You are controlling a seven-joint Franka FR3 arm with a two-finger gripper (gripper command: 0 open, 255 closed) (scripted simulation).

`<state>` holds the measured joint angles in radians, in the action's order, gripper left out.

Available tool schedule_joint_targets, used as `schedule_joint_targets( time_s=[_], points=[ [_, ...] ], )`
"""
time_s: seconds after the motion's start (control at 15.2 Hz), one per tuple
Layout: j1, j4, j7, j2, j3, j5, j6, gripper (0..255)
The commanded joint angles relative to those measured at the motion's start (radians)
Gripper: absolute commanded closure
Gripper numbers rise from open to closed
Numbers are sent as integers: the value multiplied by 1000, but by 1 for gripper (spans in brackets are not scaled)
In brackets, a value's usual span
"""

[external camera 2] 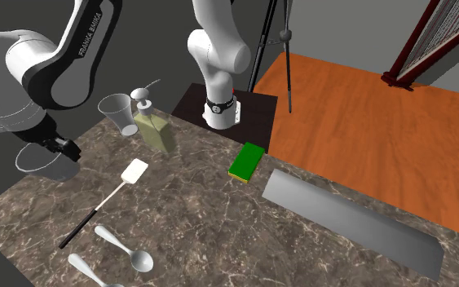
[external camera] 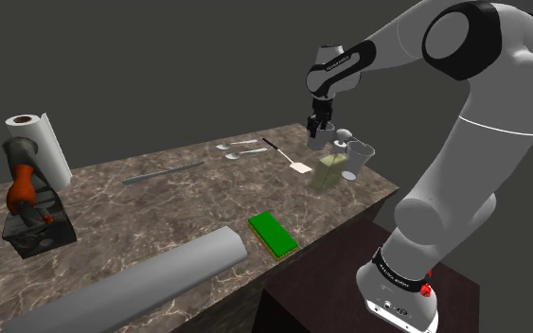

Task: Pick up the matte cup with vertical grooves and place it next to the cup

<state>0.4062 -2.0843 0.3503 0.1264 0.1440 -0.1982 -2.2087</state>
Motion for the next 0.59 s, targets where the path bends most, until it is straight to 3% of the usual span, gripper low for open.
schedule_joint_targets(
  time_s=[0.0,0.2,0.53],
  points=[
    [0,0,0,0,0,0,0,0],
    [0,0,0,0,0,0,0,0],
    [-12,62,2,-56,-9,5,119,0]
  ],
)
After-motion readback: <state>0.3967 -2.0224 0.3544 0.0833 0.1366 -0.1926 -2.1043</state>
